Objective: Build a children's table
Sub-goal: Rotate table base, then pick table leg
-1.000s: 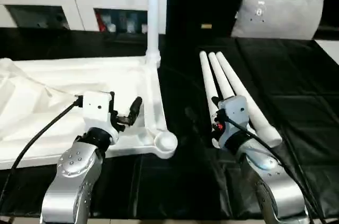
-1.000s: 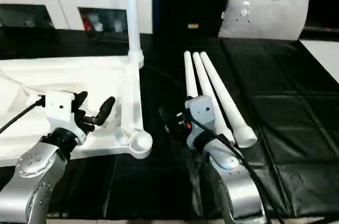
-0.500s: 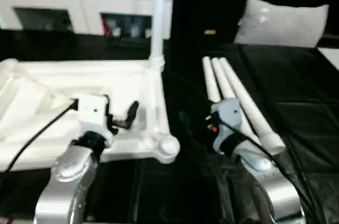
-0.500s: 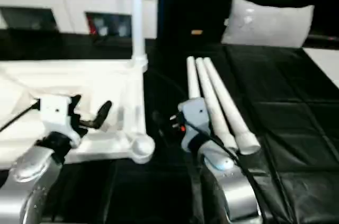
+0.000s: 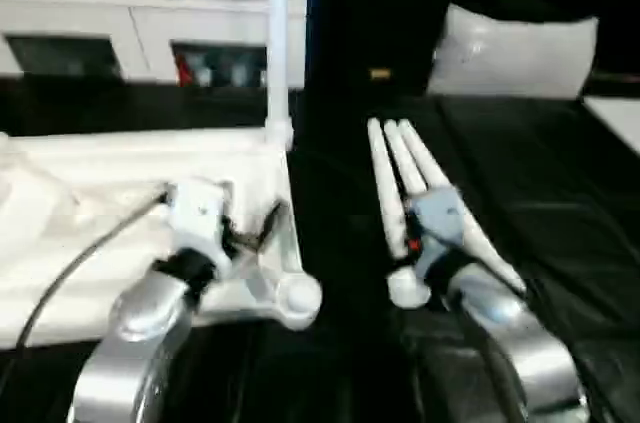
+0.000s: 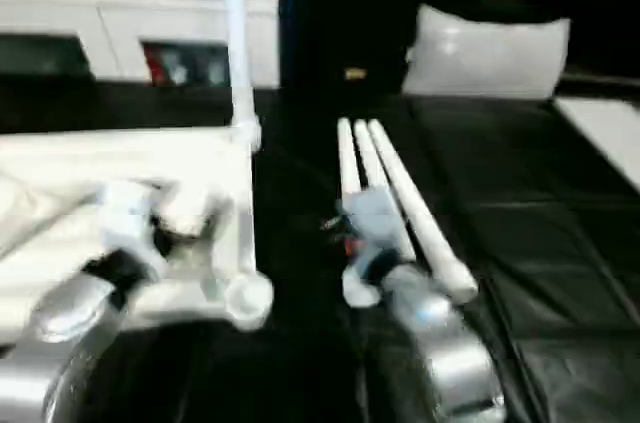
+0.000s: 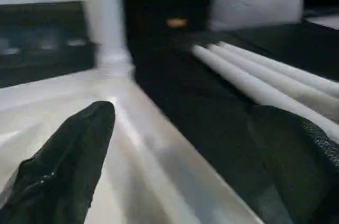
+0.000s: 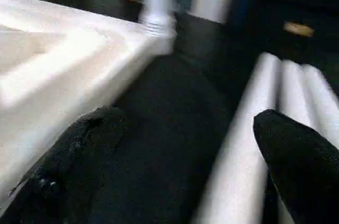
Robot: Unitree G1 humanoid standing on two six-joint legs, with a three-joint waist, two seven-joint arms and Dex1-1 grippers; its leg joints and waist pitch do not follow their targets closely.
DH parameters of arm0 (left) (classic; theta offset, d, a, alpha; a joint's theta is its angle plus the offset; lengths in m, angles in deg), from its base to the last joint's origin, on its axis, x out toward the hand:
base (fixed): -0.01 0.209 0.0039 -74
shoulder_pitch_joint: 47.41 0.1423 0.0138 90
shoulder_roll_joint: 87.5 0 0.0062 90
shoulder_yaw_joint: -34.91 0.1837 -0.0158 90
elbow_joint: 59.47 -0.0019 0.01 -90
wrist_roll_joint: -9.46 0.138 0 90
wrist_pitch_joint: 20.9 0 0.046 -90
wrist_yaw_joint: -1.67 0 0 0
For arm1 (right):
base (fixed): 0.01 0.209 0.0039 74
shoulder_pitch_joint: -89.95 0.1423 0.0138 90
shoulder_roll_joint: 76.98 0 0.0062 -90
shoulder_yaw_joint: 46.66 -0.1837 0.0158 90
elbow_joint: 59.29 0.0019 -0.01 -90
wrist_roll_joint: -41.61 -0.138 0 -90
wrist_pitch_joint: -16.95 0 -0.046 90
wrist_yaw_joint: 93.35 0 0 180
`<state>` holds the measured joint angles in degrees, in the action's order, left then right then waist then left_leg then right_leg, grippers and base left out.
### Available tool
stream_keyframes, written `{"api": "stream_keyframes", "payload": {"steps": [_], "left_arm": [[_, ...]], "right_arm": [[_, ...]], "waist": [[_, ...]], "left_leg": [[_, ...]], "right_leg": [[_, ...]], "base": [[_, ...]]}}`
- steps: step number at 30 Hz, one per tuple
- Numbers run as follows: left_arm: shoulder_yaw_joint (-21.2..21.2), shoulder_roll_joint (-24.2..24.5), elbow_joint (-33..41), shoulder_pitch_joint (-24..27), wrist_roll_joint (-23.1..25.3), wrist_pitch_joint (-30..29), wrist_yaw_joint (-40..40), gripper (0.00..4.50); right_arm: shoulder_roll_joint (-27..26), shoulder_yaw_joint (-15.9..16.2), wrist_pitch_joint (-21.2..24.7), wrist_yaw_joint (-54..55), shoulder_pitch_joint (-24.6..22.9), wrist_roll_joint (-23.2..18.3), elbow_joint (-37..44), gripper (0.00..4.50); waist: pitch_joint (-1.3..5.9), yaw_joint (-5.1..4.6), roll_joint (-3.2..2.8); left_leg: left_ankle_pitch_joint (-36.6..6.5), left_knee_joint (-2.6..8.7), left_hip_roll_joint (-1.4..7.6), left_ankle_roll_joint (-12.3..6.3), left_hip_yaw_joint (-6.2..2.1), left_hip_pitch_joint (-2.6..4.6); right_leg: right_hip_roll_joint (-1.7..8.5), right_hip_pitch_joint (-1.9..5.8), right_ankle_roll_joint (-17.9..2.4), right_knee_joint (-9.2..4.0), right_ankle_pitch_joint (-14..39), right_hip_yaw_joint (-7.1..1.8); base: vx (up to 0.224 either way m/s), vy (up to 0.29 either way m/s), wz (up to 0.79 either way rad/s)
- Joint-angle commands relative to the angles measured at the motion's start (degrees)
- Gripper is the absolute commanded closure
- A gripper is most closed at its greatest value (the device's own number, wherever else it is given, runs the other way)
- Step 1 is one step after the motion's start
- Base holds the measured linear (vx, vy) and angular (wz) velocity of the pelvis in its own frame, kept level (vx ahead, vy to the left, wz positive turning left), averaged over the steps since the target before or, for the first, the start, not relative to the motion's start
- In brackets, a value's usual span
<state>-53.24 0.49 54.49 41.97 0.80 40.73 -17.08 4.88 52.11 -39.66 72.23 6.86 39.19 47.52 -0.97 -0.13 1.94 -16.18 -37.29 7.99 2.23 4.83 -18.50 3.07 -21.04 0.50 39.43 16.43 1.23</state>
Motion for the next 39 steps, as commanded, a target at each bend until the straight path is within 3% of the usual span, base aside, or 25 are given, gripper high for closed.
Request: {"api": "stream_keyframes", "payload": {"steps": [1, 3, 4, 5, 6, 7, 8, 9, 10, 11, 13, 17, 18, 23, 27, 29, 34, 39], "left_arm": [[-0.7, 1.2, 0.8, -0.4, -1.0, -0.9, -2.1, 0.04], [-1.0, 2.5, 1.5, -0.5, -2.6, -1.8, -4.1, 0.04], [-0.9, 3.7, 2.1, -0.5, -3.7, -2.7, -5.9, 0.04], [-0.3, 5.5, 3.0, -0.7, -4.6, -4.6, -8.0, 0.04], [0.1, 6.7, 3.5, -0.7, -5.2, -5.6, -9.5, 0.04], [0.1, 6.9, 3.6, -0.7, -5.3, -5.8, -9.7, 0.04], [1.1, 9.8, 4.9, -0.9, -6.4, -8.2, -12.5, 0.04], [1.5, 11.0, 5.5, -1.1, -7.0, -9.1, -13.7, 0.04], [1.8, 11.7, 5.8, -1.2, -7.3, -9.5, -14.3, 0.04], [2.2, 12.7, 6.2, -1.5, -7.9, -10.0, -15.5, 0.04], [2.7, 14.0, 6.8, -1.7, -8.8, -10.6, -17.3, 0.04], [3.2, 16.9, 8.8, -2.3, -11.1, -13.2, -20.2, 0.04], [3.3, 17.5, 9.5, -2.4, -11.5, -14.2, -20.4, 0.04], [4.3, 18.8, 10.7, -2.5, -12.5, -16.7, -21.3, 0.04], [4.8, 19.1, 11.0, -2.7, -12.7, -17.2, -21.0, 0.04], [5.3, 19.5, 11.3, -3.0, -12.7, -17.4, -20.9, 0.04], [5.5, 20.0, 11.4, -3.3, -12.6, -17.9, -20.9, 0.04], [6.0, 20.3, 11.5, -3.0, -12.5, -17.9, -20.7, 0.04]], "right_arm": [[-0.5, 0.0, 3.1, 1.7, 1.8, 1.3, -0.3, 0.0], [-0.4, -0.1, 6.0, 3.0, 3.5, 2.4, -0.8, 0.0], [-0.6, -0.5, 8.8, 4.3, 4.8, 2.9, -1.1, 0.0], [-0.9, -1.0, 12.3, 6.1, 6.3, 3.6, -1.6, 0.0], [-0.7, -1.0, 13.7, 6.4, 7.2, 4.0, -1.9, 0.0], [-0.7, -1.0, 13.9, 6.4, 7.3, 4.1, -1.9, 0.0], [0.0, -0.5, 17.1, 5.9, 9.3, 4.4, -2.4, 0.0], [0.1, -0.7, 19.5, 5.4, 10.3, 4.0, -2.6, 0.0], [0.1, -0.8, 21.0, 5.2, 10.9, 3.6, -2.6, 0.0], [0.1, -1.1, 22.8, 5.2, 11.9, 3.5, -2.8, 0.0], [-0.1, -1.5, 25.3, 5.4, 13.2, 3.4, -3.1, 0.0], [-1.3, -2.9, 32.9, 7.3, 16.6, 3.4, -4.5, 0.0], [-1.4, -3.0, 34.0, 7.6, 17.5, 3.5, -5.1, 0.0], [-2.6, -4.0, 37.4, 7.4, 19.6, 2.6, -7.8, 0.0], [-3.8, -5.3, 38.1, 7.2, 20.7, 1.5, -10.1, 0.0], [-4.4, -6.4, 39.6, 7.7, 21.8, 1.3, -11.7, 0.0], [-5.8, -9.1, 42.3, 9.5, 22.8, 1.7, -13.1, 0.0], [-6.8, -11.4, 42.7, 10.1, 23.4, 1.0, -15.6, 0.0]], "waist": [[2.7, 0.7, -0.93], [2.34, 0.63, -1.18], [1.8, 0.49, -1.61], [1.37, 0.27, -1.75], [1.19, 0.34, -2.03], [1.02, 0.32, -2.0], [0.6, 0.34, -2.0], [0.28, 0.15, -1.53], [0.2, 0.23, -1.75], [0.18, 0.23, -1.42], [0.28, 0.41, -1.54], [0.63, 0.41, -1.08], [0.66, 0.51, -1.12], [0.72, 0.55, -1.14], [1.34, 0.66, -1.2], [1.19, 0.73, -1.06], [0.79, 0.78, -0.95], [0.83, 0.73, -0.85]], "left_leg": [[17.4, 3.56, 0.93, 1.52, 0.47, -1.63], [14.2, 4.45, 1.8, 3.02, 0.68, -1.1], [9.5, 5.41, 2.6, 5.76, 0.48, -1.05], [3.3, 5.81, 3.1, 7.53, 0.57, -0.45], [-0.9, 6.13, 3.34, 7.73, 0.66, -0.25], [-2.6, 6.25, 3.42, 7.71, 0.78, -0.08], [-6.1, 6.49, 3.53, 7.37, 1.11, -0.04], [-9.5, 6.82, 3.48, 6.8, 1.26, -0.08], [-10.4, 6.89, 3.48, 6.63, 1.17, -0.18], [-10.5, 6.74, 3.49, 6.32, 1.46, -0.04], [-9.3, 6.8, 3.48, 6.38, 1.61, -0.3], [-5.4, 6.67, 3.12, 6.66, 1.9, -0.84], [-4.7, 6.53, 3.16, 6.99, 2.13, -0.67], [-3.2, 6.51, 3.19, 7.34, 2.3, -0.99], [1.9, 6.21, 3.16, 7.33, 2.39, -1.44], [2.7, 6.25, 3.08, 7.44, 2.48, -1.55], [-1.0, 6.55, 3.2, 8.1, 2.6, -1.37], [-1.2, 6.57, 3.2, 8.28, 2.6, -1.41]], "right_leg": [[2.68, 5.03, -4.3, -3.47, -45.2, -2.78], [2.22, 4.65, -6.2, -4.2, -38.3, -2.45], [2.29, 4.6, -8.2, -4.81, -26.8, -1.87], [2.34, 3.85, -9.7, -5.41, -15.0, -1.65], [2.66, 3.63, -10.2, -5.74, -7.3, -1.64], [2.67, 3.33, -10.3, -6.01, -4.4, -1.68], [2.79, 2.9, -10.3, -6.44, 0.8, -1.84], [2.84, 2.72, -9.9, -6.85, 6.7, -1.9], [3.04, 2.71, -9.5, -6.89, 9.0, -1.98], [3.14, 2.26, -9.1, -7.33, 11.1, -2.17], [3.26, 2.06, -8.7, -7.3, 11.7, -2.34], [3.0, 2.14, -8.4, -6.97, 8.8, -2.42], [2.9, 1.82, -8.4, -6.97, 7.6, -2.46], [2.83, 1.82, -8.5, -6.8, 5.6, -2.44], [2.65, 2.21, -9.4, -6.09, -3.0, -2.36], [2.54, 2.16, -9.7, -6.01, -4.5, -2.31], [2.69, 1.85, -8.8, -6.5, 1.8, -2.35], [2.73, 1.79, -8.3, -6.57, 2.5, -2.41]], "base": [[-0.014, -0.064, 0.0], [-0.032, 0.002, 0.0], [-0.065, 0.004, 0.0], [-0.081, 0.019, -0.04], [-0.094, 0.026, 0.01], [-0.094, 0.026, 0.01], [-0.093, 0.023, 0.04], [-0.086, 0.007, -0.01], [-0.086, 0.007, -0.01], [-0.075, -0.003, -0.03], [-0.06, -0.004, -0.01], [0.0, 0.0, 0.0], [0.0, 0.0, 0.0], [0.0, 0.0, 0.0], [0.0, 0.0, 0.0], [0.0, 0.0, 0.0], [0.0, 0.0, 0.0], [0.0, 0.0, 0.0]]}}
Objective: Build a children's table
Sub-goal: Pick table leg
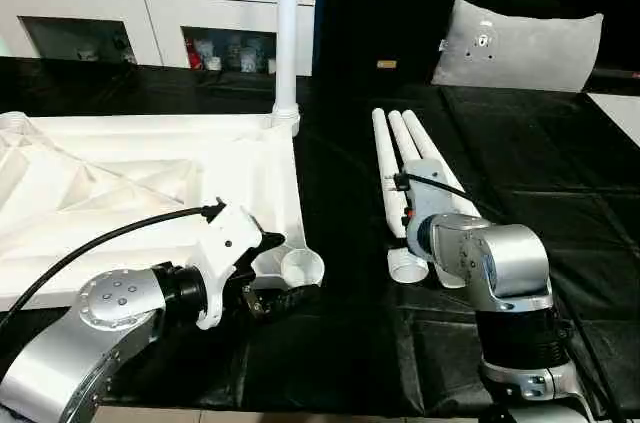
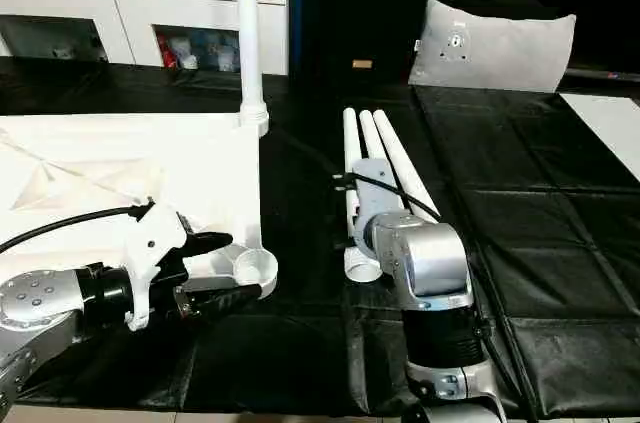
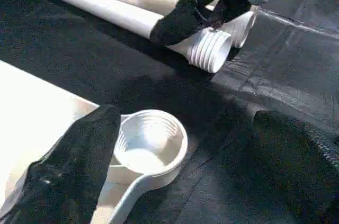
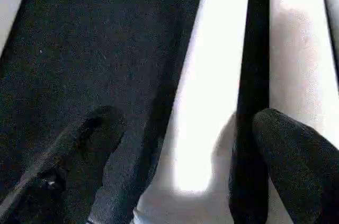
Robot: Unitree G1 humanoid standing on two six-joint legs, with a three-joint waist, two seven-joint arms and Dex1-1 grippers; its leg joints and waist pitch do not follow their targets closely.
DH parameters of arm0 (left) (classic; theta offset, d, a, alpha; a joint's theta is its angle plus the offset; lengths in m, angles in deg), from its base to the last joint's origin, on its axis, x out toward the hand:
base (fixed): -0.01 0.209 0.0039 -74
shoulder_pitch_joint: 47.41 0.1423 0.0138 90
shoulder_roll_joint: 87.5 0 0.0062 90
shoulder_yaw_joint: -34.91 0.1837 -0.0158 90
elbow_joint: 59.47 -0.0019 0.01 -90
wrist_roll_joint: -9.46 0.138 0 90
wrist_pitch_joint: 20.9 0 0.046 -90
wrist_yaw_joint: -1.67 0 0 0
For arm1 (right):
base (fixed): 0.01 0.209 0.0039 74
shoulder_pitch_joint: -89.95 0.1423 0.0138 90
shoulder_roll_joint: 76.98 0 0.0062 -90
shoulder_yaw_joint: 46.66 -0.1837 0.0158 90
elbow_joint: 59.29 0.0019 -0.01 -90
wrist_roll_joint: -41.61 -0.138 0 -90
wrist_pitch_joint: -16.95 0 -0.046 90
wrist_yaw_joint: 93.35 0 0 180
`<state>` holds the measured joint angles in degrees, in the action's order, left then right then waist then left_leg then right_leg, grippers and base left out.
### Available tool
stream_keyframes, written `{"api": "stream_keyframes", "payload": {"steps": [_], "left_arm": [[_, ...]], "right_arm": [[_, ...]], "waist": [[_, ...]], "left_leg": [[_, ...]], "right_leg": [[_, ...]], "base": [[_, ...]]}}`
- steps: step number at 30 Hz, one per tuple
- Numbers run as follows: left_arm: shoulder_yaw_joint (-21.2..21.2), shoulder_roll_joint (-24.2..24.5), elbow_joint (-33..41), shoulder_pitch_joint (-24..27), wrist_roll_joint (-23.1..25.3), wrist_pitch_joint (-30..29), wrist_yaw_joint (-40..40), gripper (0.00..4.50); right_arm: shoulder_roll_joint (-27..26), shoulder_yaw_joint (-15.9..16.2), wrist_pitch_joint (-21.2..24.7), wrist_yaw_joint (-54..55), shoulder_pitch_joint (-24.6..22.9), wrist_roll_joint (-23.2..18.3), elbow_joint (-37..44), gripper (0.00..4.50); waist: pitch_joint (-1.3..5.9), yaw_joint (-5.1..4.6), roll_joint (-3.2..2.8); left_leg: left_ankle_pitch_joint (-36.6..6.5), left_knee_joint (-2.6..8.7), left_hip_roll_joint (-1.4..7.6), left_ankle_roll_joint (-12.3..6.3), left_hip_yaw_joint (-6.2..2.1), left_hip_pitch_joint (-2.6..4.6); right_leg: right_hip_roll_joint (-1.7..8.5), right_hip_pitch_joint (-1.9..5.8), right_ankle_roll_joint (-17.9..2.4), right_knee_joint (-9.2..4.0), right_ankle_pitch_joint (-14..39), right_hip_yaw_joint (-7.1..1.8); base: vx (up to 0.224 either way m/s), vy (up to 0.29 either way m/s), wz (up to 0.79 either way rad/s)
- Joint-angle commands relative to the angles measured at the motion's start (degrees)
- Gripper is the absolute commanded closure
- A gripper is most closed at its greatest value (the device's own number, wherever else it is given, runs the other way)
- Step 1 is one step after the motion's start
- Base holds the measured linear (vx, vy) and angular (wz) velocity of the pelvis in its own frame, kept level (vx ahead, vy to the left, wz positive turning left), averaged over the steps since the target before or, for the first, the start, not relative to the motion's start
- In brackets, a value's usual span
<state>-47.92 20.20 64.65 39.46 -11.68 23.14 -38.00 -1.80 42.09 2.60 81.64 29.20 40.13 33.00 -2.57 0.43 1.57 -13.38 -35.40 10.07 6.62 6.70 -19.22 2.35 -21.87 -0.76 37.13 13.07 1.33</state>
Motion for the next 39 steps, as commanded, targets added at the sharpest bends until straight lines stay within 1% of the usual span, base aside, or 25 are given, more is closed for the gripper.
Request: {"api": "stream_keyframes", "payload": {"steps": [1, 3, 4, 5, 6, 8, 9, 12, 13, 14, 16, 18, 21, 23, 24, 25, 26, 27, 28, 29, 30, 32, 35, 37, 39], "left_arm": [[0.8, 0.8, 1.3, -0.5, 0.0, -0.3, 0.2, 0.04], [1.1, 1.1, 1.3, -0.6, 0.1, -0.2, 0.1, 0.04], [1.2, 1.1, 1.2, -0.8, 0.1, -0.3, 0.1, 0.01], [1.2, 1.1, 1.2, -0.9, 0.2, -0.3, 0.1, 0.0], [1.2, 1.1, 1.2, -0.9, 0.2, -0.3, 0.1, 0.0], [1.3, 1.2, 1.1, -1.0, 0.3, -0.2, 0.1, 0.0], [1.4, 1.2, 0.9, -1.2, 0.3, -0.1, 0.0, 0.0], [1.5, 1.5, 0.8, -1.3, 0.2, 0.0, -0.1, 0.0], [1.5, 1.6, 0.8, -1.3, 0.1, 0.0, -0.1, 0.0], [1.6, 1.6, 0.8, -1.3, 0.1, 0.0, -0.1, 0.0], [1.8, 1.6, 0.7, -1.6, 0.1, -0.1, -0.1, 0.0], [1.9, 1.6, 0.6, -1.9, 0.1, -0.2, -0.1, 0.0], [2.0, 1.6, 0.3, -2.3, 0.0, -0.1, -0.1, 0.0], [2.1, 1.6, 0.1, -2.5, 0.0, 0.0, -0.3, 0.0], [2.1, 1.7, -0.1, -2.5, 0.0, 0.1, -0.3, 0.0], [2.3, 1.8, -0.3, -2.7, 0.2, 0.4, -0.5, 0.0], [2.6, 1.9, -0.9, -3.0, 0.4, 0.9, -0.7, 0.0], [2.6, 1.9, -1.1, -3.1, 0.5, 1.0, -0.8, 0.0], [2.7, 2.1, -2.0, -3.3, 0.8, 1.9, -1.2, 0.0], [2.7, 2.4, -3.3, -3.5, 1.1, 3.0, -1.8, 0.0], [2.6, 2.5, -4.2, -3.5, 1.3, 3.8, -2.1, 0.0], [2.6, 2.6, -5.6, -3.5, 1.7, 5.0, -2.6, 0.0], [3.2, 1.8, -7.5, -2.7, 2.6, 7.3, -2.2, 0.0], [3.1, 0.5, -8.8, -2.3, 3.0, 9.0, -1.5, 0.0], [2.7, -0.4, -9.7, -2.4, 3.2, 10.1, -0.6, 0.0]], "right_arm": [[-0.7, -2.2, 0.6, 0.7, 1.3, -0.2, -1.9, 0.0], [-1.5, -4.0, 1.0, 0.5, 1.8, -1.2, -3.5, 0.0], [-1.9, -5.1, 1.1, 0.4, 2.1, -1.9, -4.3, 0.19], [-2.1, -5.5, 1.1, 0.3, 2.2, -2.3, -4.6, 0.3], [-2.2, -5.8, 1.2, 0.1, 2.3, -2.6, -4.8, 0.3], [-2.4, -6.4, 1.4, -0.1, 2.6, -3.1, -5.4, 0.44], [-2.4, -7.0, 1.9, -0.6, 3.0, -3.6, -6.2, 0.59], [-2.1, -7.4, 2.3, -1.2, 3.5, -3.9, -7.3, 0.8], [-1.9, -7.4, 2.3, -1.4, 3.6, -4.0, -7.5, 0.93], [-1.8, -7.5, 2.4, -1.6, 3.6, -4.1, -7.7, 0.93], [-1.5, -7.8, 2.5, -1.9, 3.9, -4.5, -8.2, 1.21], [-1.3, -8.1, 2.5, -1.9, 4.1, -4.9, -8.8, 1.26], [-1.0, -8.7, 2.4, -2.2, 4.2, -5.4, -9.6, 1.63], [-1.0, -8.9, 2.5, -2.5, 4.3, -5.7, -9.8, 1.71], [-1.1, -9.0, 2.5, -2.6, 4.3, -5.8, -9.9, 1.85], [-1.1, -9.2, 2.6, -2.7, 4.3, -6.0, -9.9, 1.85], [-1.1, -9.4, 2.5, -2.9, 4.3, -6.1, -10.0, 1.99], [-1.0, -9.5, 2.5, -2.9, 4.3, -6.2, -10.1, 1.99], [-1.0, -9.6, 2.4, -2.9, 4.1, -6.2, -10.2, 2.17], [-0.9, -9.4, 2.4, -2.9, 3.9, -6.3, -10.2, 2.21], [-0.8, -9.2, 2.3, -3.0, 3.7, -6.3, -10.2, 2.21], [-0.7, -9.0, 2.3, -2.9, 3.5, -6.5, -10.2, 2.44], [-1.0, -9.8, 2.2, -2.6, 3.4, -6.9, -10.0, 2.52], [-1.7, -11.3, 1.0, -2.5, 3.3, -7.4, -9.4, 2.55], [-1.9, -12.0, 0.1, -2.7, 3.3, -7.8, -8.7, 2.55]], "waist": [[2.46, 0.15, -0.49], [2.51, 0.14, -0.44], [2.5, 0.15, -0.4], [2.46, 0.17, -0.45], [2.54, 0.15, -0.57], [2.49, 0.17, -0.5], [2.46, 0.18, -0.47], [2.45, 0.23, -0.47], [2.41, 0.21, -0.44], [2.43, 0.26, -0.46], [2.45, 0.28, -0.48], [2.47, 0.27, -0.49], [2.44, 0.19, -0.66], [2.45, 0.18, -0.56], [2.42, 0.23, -0.76], [2.43, 0.18, -0.74], [2.45, 0.2, -0.75], [2.48, 0.24, -0.71], [2.47, 0.26, -0.76], [2.41, 0.27, -0.7], [2.47, 0.22, -0.88], [2.45, 0.17, -0.75], [2.47, 0.21, -0.92], [2.49, 0.23, -1.15], [2.54, 0.23, -1.09]], "left_leg": [[-4.0, 4.66, 1.12, 3.87, 0.75, -0.7], [-3.8, 4.64, 1.06, 3.72, 0.77, -0.7], [-3.5, 4.64, 1.1, 3.66, 0.77, -0.72], [-3.4, 4.67, 1.12, 3.65, 0.77, -0.75], [-3.0, 4.64, 1.13, 3.77, 0.75, -0.74], [-3.0, 4.68, 1.13, 3.8, 0.75, -0.7], [-3.1, 4.69, 1.13, 3.75, 0.79, -0.68], [-3.3, 4.71, 1.13, 3.72, 0.79, -0.7], [-3.5, 4.73, 1.12, 3.74, 0.8, -0.73], [-3.6, 4.73, 1.09, 3.75, 0.81, -0.74], [-3.3, 4.73, 1.16, 3.76, 0.83, -0.71], [-3.2, 4.72, 1.16, 3.79, 0.83, -0.65], [-3.8, 4.73, 1.11, 3.93, 0.84, -0.66], [-3.8, 4.72, 1.12, 3.9, 0.85, -0.75], [-3.9, 4.74, 1.13, 3.91, 0.82, -0.71], [-4.0, 4.74, 1.12, 3.86, 0.84, -0.72], [-4.0, 4.75, 1.15, 3.87, 0.81, -0.71], [-3.8, 4.73, 1.12, 3.81, 0.84, -0.69], [-3.7, 4.78, 1.13, 3.8, 0.81, -0.72], [-3.7, 4.8, 1.06, 3.71, 0.84, -0.74], [-3.7, 4.78, 1.07, 3.8, 0.85, -0.7], [-4.2, 4.86, 1.15, 3.78, 0.83, -0.66], [-4.2, 4.96, 1.24, 3.82, 0.76, -0.62], [-4.3, 4.97, 1.27, 3.82, 0.78, -0.61], [-4.3, 4.96, 1.28, 3.75, 0.8, -0.63]], "right_leg": [[3.47, 2.61, -7.2, -4.24, 5.7, -2.54], [3.45, 2.59, -7.3, -4.17, 5.6, -2.53], [3.47, 2.64, -7.3, -4.17, 5.3, -2.53], [3.48, 2.65, -7.4, -4.17, 5.1, -2.52], [3.46, 2.67, -7.5, -4.1, 4.4, -2.5], [3.42, 2.68, -7.5, -4.08, 4.0, -2.47], [3.41, 2.65, -7.5, -4.13, 4.2, -2.46], [3.5, 2.65, -7.6, -4.19, 4.9, -2.48], [3.51, 2.66, -7.6, -4.27, 5.2, -2.49], [3.51, 2.69, -7.5, -4.28, 5.7, -2.48], [3.52, 2.65, -7.5, -4.3, 5.5, -2.49], [3.5, 2.59, -7.6, -4.27, 5.2, -2.49], [3.44, 2.56, -7.8, -4.32, 5.6, -2.46], [3.48, 2.65, -7.9, -4.36, 5.8, -2.5], [3.49, 2.6, -7.9, -4.34, 5.9, -2.5], [3.43, 2.58, -7.9, -4.43, 5.8, -2.5], [3.47, 2.62, -8.0, -4.39, 5.7, -2.49], [3.46, 2.63, -8.0, -4.42, 5.6, -2.51], [3.47, 2.64, -8.1, -4.41, 5.3, -2.5], [3.43, 2.6, -8.0, -4.57, 5.7, -2.51], [3.41, 2.61, -8.0, -4.45, 5.6, -2.53], [3.47, 2.62, -8.0, -4.58, 6.1, -2.53], [3.52, 2.62, -8.2, -4.5, 5.6, -2.51], [3.57, 2.62, -8.6, -4.49, 4.9, -2.55], [3.59, 2.72, -8.9, -4.52, 4.7, -2.58]], "base": [[0.0, 0.0, 0.0], [0.0, 0.0, 0.0], [0.0, 0.0, 0.0], [0.0, 0.0, 0.0], [0.0, 0.0, 0.0], [0.0, 0.0, 0.0], [0.0, 0.0, 0.0], [0.0, 0.0, 0.0], [0.0, 0.0, 0.0], [0.0, 0.0, 0.0], [0.0, 0.0, 0.0], [0.0, 0.0, 0.0], [0.0, 0.0, 0.0], [0.0, 0.0, 0.0], [0.0, 0.0, 0.0], [0.0, 0.0, 0.0], [0.0, 0.0, 0.0], [0.0, 0.0, 0.0], [0.0, 0.0, 0.0], [0.0, 0.0, 0.0], [0.0, 0.0, 0.0], [0.0, 0.0, 0.0], [0.0, 0.0, 0.0], [0.0, 0.0, 0.0], [0.0, 0.0, 0.0]]}}
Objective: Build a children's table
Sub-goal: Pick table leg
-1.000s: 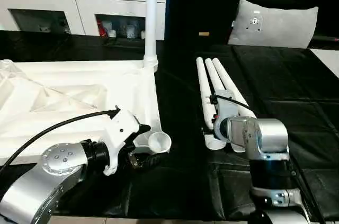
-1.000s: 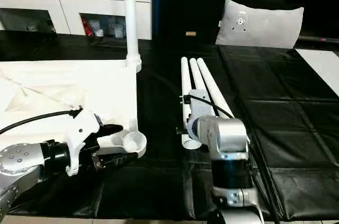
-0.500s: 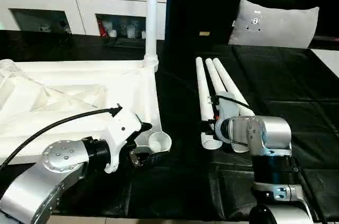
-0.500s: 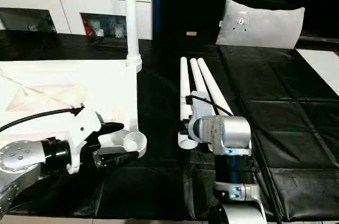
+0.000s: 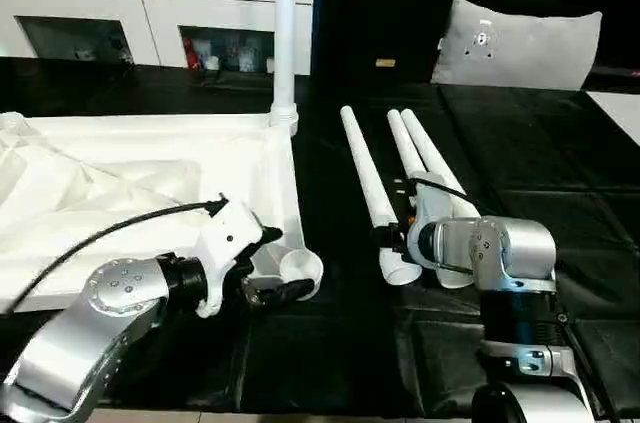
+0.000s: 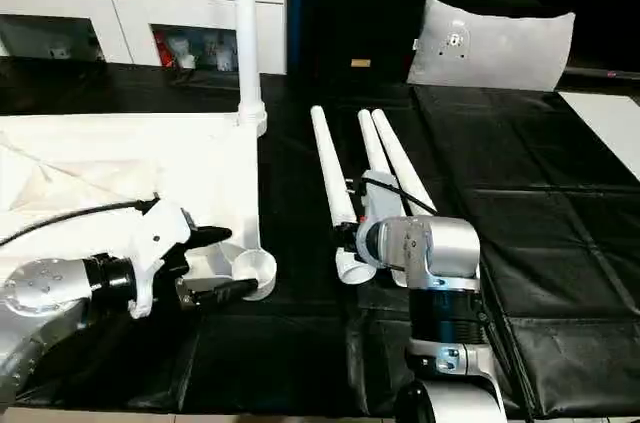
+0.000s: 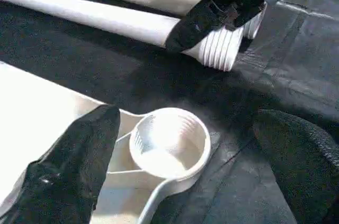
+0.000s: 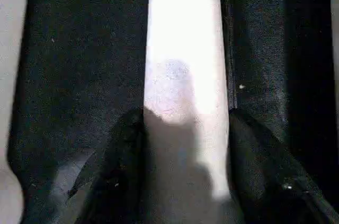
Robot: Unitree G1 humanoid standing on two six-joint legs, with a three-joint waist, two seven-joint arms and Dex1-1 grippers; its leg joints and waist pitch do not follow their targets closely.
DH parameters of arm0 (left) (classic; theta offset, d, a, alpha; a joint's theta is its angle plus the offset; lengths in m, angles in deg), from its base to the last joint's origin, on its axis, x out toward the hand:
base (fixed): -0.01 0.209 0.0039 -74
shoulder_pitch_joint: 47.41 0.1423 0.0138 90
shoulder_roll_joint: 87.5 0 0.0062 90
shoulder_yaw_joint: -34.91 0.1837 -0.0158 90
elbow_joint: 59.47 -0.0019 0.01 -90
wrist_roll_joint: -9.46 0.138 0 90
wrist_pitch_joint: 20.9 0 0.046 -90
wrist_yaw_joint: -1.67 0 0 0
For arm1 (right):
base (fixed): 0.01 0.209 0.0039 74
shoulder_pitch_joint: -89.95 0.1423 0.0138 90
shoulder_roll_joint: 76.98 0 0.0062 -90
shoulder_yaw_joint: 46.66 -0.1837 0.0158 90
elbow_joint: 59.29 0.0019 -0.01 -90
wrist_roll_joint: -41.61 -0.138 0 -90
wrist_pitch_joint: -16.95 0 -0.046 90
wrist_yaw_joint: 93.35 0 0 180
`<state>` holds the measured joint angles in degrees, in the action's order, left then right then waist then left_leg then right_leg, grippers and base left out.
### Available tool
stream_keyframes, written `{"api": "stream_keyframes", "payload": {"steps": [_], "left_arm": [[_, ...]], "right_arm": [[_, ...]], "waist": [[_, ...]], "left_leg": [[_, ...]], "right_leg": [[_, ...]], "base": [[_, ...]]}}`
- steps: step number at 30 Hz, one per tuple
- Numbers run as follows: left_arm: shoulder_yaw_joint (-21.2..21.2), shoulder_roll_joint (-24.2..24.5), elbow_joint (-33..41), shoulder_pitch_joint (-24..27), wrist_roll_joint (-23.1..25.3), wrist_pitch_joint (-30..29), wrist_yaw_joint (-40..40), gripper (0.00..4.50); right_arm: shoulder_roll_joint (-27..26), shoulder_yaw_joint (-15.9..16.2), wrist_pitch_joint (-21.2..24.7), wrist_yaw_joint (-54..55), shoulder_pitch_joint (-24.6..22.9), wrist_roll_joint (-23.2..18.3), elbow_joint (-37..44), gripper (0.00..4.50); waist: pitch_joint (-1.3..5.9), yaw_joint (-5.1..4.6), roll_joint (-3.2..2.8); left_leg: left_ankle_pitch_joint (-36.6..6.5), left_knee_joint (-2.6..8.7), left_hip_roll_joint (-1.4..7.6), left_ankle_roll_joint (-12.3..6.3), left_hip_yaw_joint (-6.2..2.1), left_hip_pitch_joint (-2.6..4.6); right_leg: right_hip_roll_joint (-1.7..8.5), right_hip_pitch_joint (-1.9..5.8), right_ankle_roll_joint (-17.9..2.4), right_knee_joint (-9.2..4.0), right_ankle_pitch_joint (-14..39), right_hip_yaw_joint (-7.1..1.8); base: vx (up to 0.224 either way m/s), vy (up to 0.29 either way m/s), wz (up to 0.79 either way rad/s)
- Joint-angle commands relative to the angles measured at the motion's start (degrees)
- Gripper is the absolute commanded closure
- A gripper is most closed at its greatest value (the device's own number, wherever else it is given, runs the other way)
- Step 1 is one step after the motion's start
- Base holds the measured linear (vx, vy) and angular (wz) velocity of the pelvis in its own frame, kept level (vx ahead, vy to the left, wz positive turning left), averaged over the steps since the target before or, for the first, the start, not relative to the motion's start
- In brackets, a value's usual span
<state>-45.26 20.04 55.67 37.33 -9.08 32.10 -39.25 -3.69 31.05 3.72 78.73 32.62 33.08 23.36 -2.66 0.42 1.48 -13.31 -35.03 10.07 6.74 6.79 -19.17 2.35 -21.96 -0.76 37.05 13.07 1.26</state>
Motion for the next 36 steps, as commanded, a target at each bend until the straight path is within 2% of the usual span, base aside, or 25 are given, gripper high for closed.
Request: {"api": "stream_keyframes", "payload": {"steps": [1, 3, 4, 5, 6, 8, 11, 13, 14, 15, 16, 19, 20, 24, 25, 26, 27, 28, 29, 30, 31, 32, 33, 34, 36], "left_arm": [[-0.3, -0.8, -1.1, -0.4, 0.6, 1.5, 1.3, 0.0], [-1.0, -2.3, -2.4, -1.2, 1.0, 2.2, 3.0, 0.0], [-1.6, -3.1, -3.2, -1.8, 1.1, 2.6, 3.9, 0.0], [-2.0, -3.5, -3.6, -2.1, 1.0, 2.7, 4.3, 0.0], [-2.5, -4.0, -4.2, -2.4, 0.8, 3.1, 4.6, 0.0], [-4.6, -5.8, -5.1, -4.3, -0.2, 2.9, 6.0, 0.0], [-5.6, -7.6, -5.4, -6.7, -0.6, 2.2, 7.9, 0.0], [-6.5, -9.8, -6.2, -9.0, -0.7, 2.3, 10.5, 0.0], [-6.8, -10.4, -6.3, -9.6, -0.8, 2.4, 11.1, 0.0], [-6.8, -10.4, -6.3, -9.6, -0.8, 2.4, 11.1, 0.0], [-7.4, -11.9, -6.6, -10.9, -1.5, 2.0, 12.3, 0.0], [-8.3, -15.7, -8.0, -14.5, -3.2, 1.1, 14.4, 0.0], [-9.3, -17.7, -8.9, -16.4, -4.4, 0.5, 15.6, 0.0], [-13.6, -22.4, -11.9, -21.6, -8.8, -2.0, 19.0, 0.0], [-16.0, -23.9, -12.9, -24.0, -11.8, -3.3, 20.4, 0.0], [-17.1, -24.6, -13.4, -25.2, -13.2, -3.9, 21.1, 0.0], [-17.6, -24.9, -13.6, -25.7, -13.8, -4.2, 21.4, 0.0], [-19.9, -26.4, -15.1, -28.0, -18.8, -6.0, 21.6, 0.0], [-20.3, -26.6, -15.2, -28.3, -19.6, -6.3, 21.6, 0.0], [-21.3, -27.4, -15.7, -29.3, -21.8, -7.5, 21.5, 0.0], [-22.4, -28.6, -16.1, -30.5, -24.4, -8.7, 21.7, 0.0], [-22.4, -28.6, -16.1, -30.5, -24.4, -8.7, 21.7, 0.0], [-23.4, -30.7, -16.6, -32.2, -27.8, -9.7, 22.1, 0.0], [-23.6, -31.4, -16.7, -32.8, -28.7, -10.0, 22.3, 0.0], [-23.2, -31.7, -17.0, -33.4, -28.8, -10.9, 22.0, 0.0]], "right_arm": [[-0.2, -1.5, -1.7, 0.0, -0.1, -1.1, 1.4, 2.55], [-0.5, -2.0, -4.7, -0.8, -0.5, -2.1, 3.1, 2.55], [-0.7, -2.4, -7.7, -1.5, -1.0, -2.9, 4.3, 2.55], [-0.8, -2.5, -9.0, -1.9, -1.1, -3.2, 4.9, 2.55], [-0.9, -2.6, -10.3, -2.1, -1.3, -3.7, 5.5, 2.55], [-0.9, -3.0, -13.7, -3.4, -2.4, -4.9, 8.3, 2.55], [-2.1, -5.8, -14.4, -4.4, -2.7, -7.2, 10.2, 2.55], [-3.3, -9.0, -16.5, -6.1, -3.4, -10.7, 11.8, 2.55], [-3.8, -9.9, -17.5, -6.6, -3.7, -11.9, 12.3, 2.55], [-3.8, -9.9, -17.5, -6.6, -3.7, -11.9, 12.3, 2.55], [-4.7, -11.6, -19.0, -7.9, -4.1, -14.6, 13.3, 2.55], [-5.7, -13.7, -23.3, -13.2, -5.5, -20.9, 15.2, 2.56], [-5.8, -14.0, -23.8, -15.7, -6.1, -23.1, 15.9, 2.56], [-5.5, -14.6, -22.9, -21.5, -7.3, -28.0, 16.6, 2.56], [-4.7, -13.9, -22.3, -23.7, -7.9, -28.8, 16.8, 2.57], [-4.3, -13.6, -22.0, -24.7, -8.2, -29.2, 16.9, 2.57], [-4.1, -13.4, -21.9, -25.1, -8.3, -29.3, 16.9, 2.57], [-3.6, -13.2, -21.1, -26.6, -8.7, -30.9, 17.1, 2.57], [-3.5, -13.2, -21.0, -26.7, -8.8, -31.2, 17.2, 2.57], [-3.0, -12.8, -21.2, -27.5, -9.2, -32.3, 17.3, 2.57], [-2.5, -12.2, -21.2, -28.3, -9.7, -33.7, 17.6, 2.57], [-2.5, -12.2, -21.2, -28.3, -9.7, -33.7, 17.6, 2.57], [-1.8, -11.2, -20.8, -29.8, -10.3, -35.3, 18.2, 2.57], [-1.6, -10.9, -20.7, -30.3, -10.4, -35.6, 18.5, 2.57], [-1.4, -10.4, -20.5, -31.0, -10.7, -36.2, 18.9, 2.57]], "waist": [[2.64, 0.29, -1.21], [2.61, 0.27, -1.02], [2.71, 0.45, -1.62], [2.65, 0.43, -1.38], [2.76, 0.5, -1.19], [2.68, 0.47, -1.52], [2.72, 0.49, -1.43], [2.81, 0.66, -1.4], [2.84, 0.82, -1.91], [2.8, 0.74, -1.68], [2.8, 0.67, -1.54], [2.8, 0.95, -1.55], [2.83, 1.16, -1.77], [2.75, 1.65, -1.5], [2.72, 1.6, -1.49], [2.81, 1.77, -1.39], [2.78, 1.79, -1.35], [2.78, 1.9, -1.11], [2.84, 2.03, -1.19], [2.83, 1.93, -0.7], [2.87, 2.15, -0.59], [2.9, 2.29, -0.83], [2.87, 2.24, -0.8], [2.95, 2.39, -0.81], [2.91, 2.46, -0.68]], "left_leg": [[-4.4, 4.62, 1.28, 3.57, 0.7, -0.64], [-4.3, 4.61, 1.31, 3.44, 0.76, -0.67], [-3.8, 4.52, 1.33, 3.26, 0.76, -0.59], [-4.1, 4.53, 1.33, 3.11, 0.88, -0.58], [-3.6, 4.56, 1.31, 2.96, 0.77, -0.65], [-3.4, 4.5, 1.33, 2.86, 0.78, -0.67], [-2.3, 4.47, 1.26, 2.36, 0.86, -0.71], [-1.6, 4.42, 1.26, 1.96, 0.87, -0.69], [-1.6, 4.36, 1.28, 1.96, 0.84, -0.63], [-1.8, 4.39, 1.3, 1.85, 0.87, -0.71], [-1.5, 4.42, 1.19, 1.67, 0.85, -0.82], [-1.5, 4.26, 1.23, 0.94, 1.01, -0.92], [-1.6, 4.18, 1.28, 0.49, 1.0, -0.8], [-0.9, 4.22, 1.13, -0.2, 0.76, -1.14], [-0.8, 4.14, 1.04, -0.19, 0.86, -1.18], [-0.7, 3.95, 0.93, -0.38, 0.94, -0.98], [-0.5, 3.95, 0.91, -0.42, 0.9, -1.07], [0.3, 3.99, 0.79, -0.58, 0.86, -1.31], [0.5, 3.89, 0.71, -0.61, 0.97, -1.09], [0.8, 3.94, 0.77, -0.82, 0.93, -1.26], [1.1, 3.94, 0.84, -1.12, 0.92, -1.2], [2.0, 3.9, 0.95, -1.57, 0.89, -1.26], [2.4, 3.97, 0.98, -1.76, 0.85, -1.38], [2.5, 3.84, 0.98, -2.06, 0.98, -1.16], [2.6, 3.92, 1.09, -2.51, 0.91, -1.26]], "right_leg": [[3.63, 2.8, -9.0, -4.42, 4.5, -2.53], [3.57, 2.84, -9.1, -4.5, 4.2, -2.55], [3.64, 2.82, -9.3, -4.42, 3.0, -2.59], [3.59, 2.76, -9.2, -4.6, 3.0, -2.6], [3.53, 3.04, -9.3, -4.41, 2.6, -2.56], [3.54, 3.03, -9.6, -4.43, 2.1, -2.59], [3.41, 3.14, -10.0, -4.3, 0.1, -2.67], [3.43, 3.25, -10.3, -4.27, -0.9, -2.69], [3.5, 3.2, -10.5, -4.25, -1.3, -2.68], [3.51, 3.24, -10.5, -4.35, -1.3, -2.66], [3.38, 3.42, -10.7, -4.31, -1.4, -2.63], [3.56, 3.54, -11.1, -4.43, -1.2, -2.77], [3.56, 3.39, -11.3, -4.57, -1.4, -2.74], [3.65, 3.82, -11.7, -4.59, -0.3, -2.61], [3.58, 3.82, -11.7, -4.68, -0.2, -2.64], [3.52, 3.77, -12.0, -4.79, -0.3, -2.64], [3.52, 3.84, -12.1, -4.72, -0.5, -2.64], [3.59, 3.99, -12.0, -4.72, 0.0, -2.6], [3.55, 3.84, -12.2, -4.79, 0.1, -2.59], [3.49, 3.97, -12.3, -4.76, -0.1, -2.54], [3.58, 3.97, -12.3, -4.76, -0.2, -2.52], [3.7, 3.97, -12.5, -4.65, -1.2, -2.54], [3.65, 3.95, -12.4, -4.64, -1.5, -2.48], [3.65, 3.87, -12.7, -4.65, -2.2, -2.45], [3.75, 3.91, -12.6, -4.68, -2.4, -2.42]], "base": [[0.0, 0.0, 0.0], [0.0, 0.0, 0.0], [0.0, 0.0, 0.0], [0.0, 0.0, 0.0], [0.0, 0.0, 0.0], [0.0, 0.0, 0.0], [0.0, 0.0, 0.0], [0.0, 0.0, 0.0], [0.0, 0.0, 0.0], [0.0, 0.0, 0.0], [0.0, 0.0, 0.0], [0.0, 0.0, 0.0], [0.0, 0.0, 0.0], [0.0, 0.0, 0.0], [0.0, 0.0, 0.0], [0.0, 0.0, 0.0], [0.0, 0.0, 0.0], [0.0, 0.0, 0.0], [0.0, 0.0, 0.0], [0.0, 0.0, 0.0], [0.0, 0.0, 0.0], [0.0, 0.0, 0.0], [0.0, 0.0, 0.0], [0.0, 0.0, 0.0], [0.0, 0.0, 0.0]]}}
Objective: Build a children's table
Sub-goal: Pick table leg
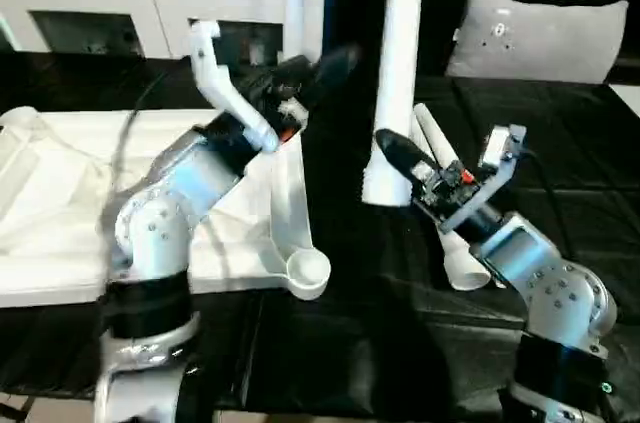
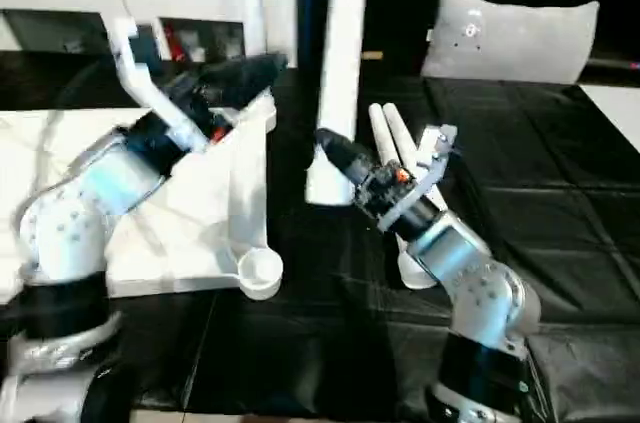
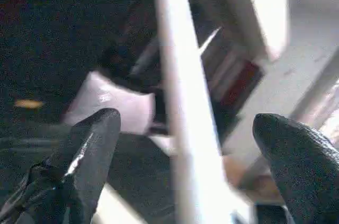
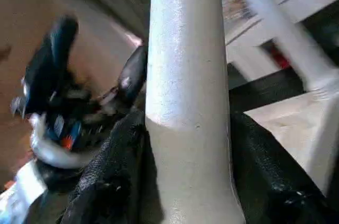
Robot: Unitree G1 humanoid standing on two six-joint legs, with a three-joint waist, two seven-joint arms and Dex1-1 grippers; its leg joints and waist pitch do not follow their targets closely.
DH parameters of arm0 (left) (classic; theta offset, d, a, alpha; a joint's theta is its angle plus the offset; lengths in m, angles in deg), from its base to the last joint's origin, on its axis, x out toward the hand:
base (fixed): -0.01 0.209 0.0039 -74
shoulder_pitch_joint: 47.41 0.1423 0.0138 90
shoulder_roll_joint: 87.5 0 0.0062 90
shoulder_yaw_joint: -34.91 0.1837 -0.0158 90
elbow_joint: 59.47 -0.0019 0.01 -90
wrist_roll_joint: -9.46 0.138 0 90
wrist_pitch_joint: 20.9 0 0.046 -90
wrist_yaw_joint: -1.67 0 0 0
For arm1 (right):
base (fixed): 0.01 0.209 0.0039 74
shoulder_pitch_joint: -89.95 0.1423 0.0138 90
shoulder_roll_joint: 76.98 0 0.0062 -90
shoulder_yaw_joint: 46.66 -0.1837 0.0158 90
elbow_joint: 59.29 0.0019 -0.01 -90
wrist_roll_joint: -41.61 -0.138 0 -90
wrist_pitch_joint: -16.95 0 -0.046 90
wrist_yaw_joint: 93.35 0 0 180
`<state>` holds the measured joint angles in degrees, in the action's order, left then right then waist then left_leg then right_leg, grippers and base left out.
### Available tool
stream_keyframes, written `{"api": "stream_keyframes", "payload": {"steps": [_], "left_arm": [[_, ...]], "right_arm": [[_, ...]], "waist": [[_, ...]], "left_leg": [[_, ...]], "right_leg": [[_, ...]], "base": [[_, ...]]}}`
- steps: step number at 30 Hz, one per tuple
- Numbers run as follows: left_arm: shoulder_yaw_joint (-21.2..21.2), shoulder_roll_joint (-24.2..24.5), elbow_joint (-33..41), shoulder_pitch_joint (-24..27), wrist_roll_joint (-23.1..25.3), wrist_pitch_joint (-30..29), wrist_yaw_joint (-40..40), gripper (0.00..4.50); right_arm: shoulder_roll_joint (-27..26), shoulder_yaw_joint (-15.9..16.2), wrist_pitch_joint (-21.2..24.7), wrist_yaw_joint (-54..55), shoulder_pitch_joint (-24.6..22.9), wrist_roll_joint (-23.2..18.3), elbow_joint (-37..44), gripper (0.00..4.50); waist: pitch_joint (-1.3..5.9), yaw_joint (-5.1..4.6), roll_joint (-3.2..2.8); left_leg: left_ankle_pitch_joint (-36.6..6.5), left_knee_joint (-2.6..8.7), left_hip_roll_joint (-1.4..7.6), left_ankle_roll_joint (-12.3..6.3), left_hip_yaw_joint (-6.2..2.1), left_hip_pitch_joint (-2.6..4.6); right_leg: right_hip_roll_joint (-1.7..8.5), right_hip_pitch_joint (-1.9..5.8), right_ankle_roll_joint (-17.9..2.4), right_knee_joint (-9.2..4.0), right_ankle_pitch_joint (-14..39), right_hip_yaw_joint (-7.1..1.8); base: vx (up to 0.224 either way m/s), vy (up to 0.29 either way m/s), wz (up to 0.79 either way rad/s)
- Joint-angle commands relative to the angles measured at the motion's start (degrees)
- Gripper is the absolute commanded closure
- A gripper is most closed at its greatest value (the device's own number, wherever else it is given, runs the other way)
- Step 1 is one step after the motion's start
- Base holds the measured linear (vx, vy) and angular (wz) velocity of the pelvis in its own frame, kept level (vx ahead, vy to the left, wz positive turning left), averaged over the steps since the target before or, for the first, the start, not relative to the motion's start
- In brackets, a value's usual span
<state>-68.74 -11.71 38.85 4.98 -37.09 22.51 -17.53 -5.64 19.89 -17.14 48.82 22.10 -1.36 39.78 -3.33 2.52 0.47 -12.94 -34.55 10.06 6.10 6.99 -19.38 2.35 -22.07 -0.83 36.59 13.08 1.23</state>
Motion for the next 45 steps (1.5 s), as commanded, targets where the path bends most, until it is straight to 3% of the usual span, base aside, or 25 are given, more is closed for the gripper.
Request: {"api": "stream_keyframes", "payload": {"steps": [1, 7, 8, 11, 14, 16, 21, 23, 30, 35, 45], "left_arm": [[0.6, 0.1, -0.2, -1.1, -0.6, -1.5, 0.1, 0.0], [3.7, -0.1, -2.3, -2.1, 1.1, -2.4, -0.6, 0.0], [4.3, 0.3, -2.9, -2.4, 1.3, -2.7, -0.1, 0.0], [5.8, 1.0, -3.2, -2.4, 2.5, -3.2, 0.0, 0.0], [6.5, 0.7, -2.7, -2.0, 2.2, -3.6, -0.3, 0.0], [8.0, 1.5, -0.9, -0.7, 2.7, -2.5, -2.4, 0.0], [11.8, 4.3, 1.2, 1.2, 8.1, 2.5, -3.9, 0.41], [15.0, 6.9, 2.9, 2.5, 12.0, 5.3, -5.2, 0.64], [17.3, 7.6, 5.6, 4.4, 15.3, 9.4, -5.5, 1.17], [19.1, 7.3, 5.4, 5.1, 18.1, 12.8, -5.5, 1.62], [19.1, 6.9, 6.5, 6.2, 18.3, 13.3, -5.0, 2.51]], "right_arm": [[0.6, 0.8, 0.4, -1.3, -0.2, -1.9, 2.5, 2.57], [1.3, 2.5, 0.8, -2.6, -1.3, -3.1, 4.2, 2.57], [2.4, 3.8, 0.2, -2.8, -1.9, -3.7, 4.5, 2.57], [3.6, 6.1, -0.9, -3.3, -2.5, -2.4, 5.2, 2.57], [6.1, 13.4, -6.0, -3.9, -3.6, 5.3, 6.3, 2.57], [5.4, 15.7, -10.6, -1.8, -3.2, 10.0, 4.6, 2.57], [4.6, 17.8, -16.0, 2.4, -2.3, 14.7, 2.5, 2.57], [6.2, 21.4, -19.8, 4.3, -2.3, 19.3, 1.0, 2.57], [7.3, 26.8, -26.3, 4.8, -3.4, 25.7, -1.0, 2.57], [7.6, 28.9, -29.6, 5.4, -4.2, 26.9, -2.7, 2.57], [7.9, 29.4, -31.3, 5.8, -4.1, 27.8, -4.0, 2.59]], "waist": [[3.56, 0.33, 0.39], [3.67, 0.65, 0.28], [3.71, 0.74, 0.57], [3.81, 0.87, 0.5], [3.72, 0.9, 0.53], [3.62, 0.81, 0.53], [3.49, 0.59, 0.4], [3.56, 0.56, 0.26], [3.59, 0.6, 0.5], [3.53, 0.44, 0.78], [3.53, -0.19, 1.28]], "left_leg": [[2.2, 3.45, 1.09, -2.0, 0.75, -1.06], [4.0, 3.49, 1.24, -2.28, 0.69, -0.98], [4.3, 3.51, 1.27, -2.35, 0.69, -0.99], [5.3, 3.45, 1.29, -2.34, 0.64, -1.06], [5.1, 3.41, 1.31, -1.92, 0.71, -1.15], [4.0, 3.53, 1.41, -1.27, 0.71, -1.17], [2.7, 3.77, 1.68, -1.24, 0.6, -1.08], [3.2, 3.66, 1.55, -0.83, 0.7, -0.95], [3.3, 3.64, 1.61, -0.54, 0.76, -1.08], [2.8, 3.6, 1.63, -1.07, 0.86, -1.13], [3.2, 3.5, 1.59, -1.94, 0.82, -1.17]], "right_leg": [[3.69, 4.02, -12.3, -4.26, -2.2, -2.39], [3.78, 4.04, -11.1, -4.23, -3.1, -2.34], [3.8, 4.09, -11.1, -4.23, -3.7, -2.32], [3.85, 4.16, -11.2, -4.07, -5.1, -2.23], [3.96, 4.19, -10.8, -4.09, -5.0, -2.28], [4.17, 3.97, -10.8, -4.22, -2.8, -2.29], [4.18, 3.76, -9.8, -4.37, -0.8, -2.31], [3.96, 3.72, -9.6, -4.24, -1.9, -2.3], [4.04, 3.83, -10.7, -3.82, -5.1, -2.35], [4.05, 3.89, -10.8, -3.84, -5.5, -2.43], [3.97, 4.01, -11.5, -3.62, -6.4, -2.4]], "base": [[0.0, 0.0, 0.0], [0.0, 0.0, 0.0], [0.0, 0.0, 0.0], [0.0, 0.0, 0.0], [0.0, 0.0, 0.0], [0.0, 0.0, 0.0], [0.0, 0.0, 0.0], [0.0, 0.0, 0.0], [0.0, 0.0, 0.0], [0.0, 0.0, 0.0], [0.0, 0.0, 0.0]]}}
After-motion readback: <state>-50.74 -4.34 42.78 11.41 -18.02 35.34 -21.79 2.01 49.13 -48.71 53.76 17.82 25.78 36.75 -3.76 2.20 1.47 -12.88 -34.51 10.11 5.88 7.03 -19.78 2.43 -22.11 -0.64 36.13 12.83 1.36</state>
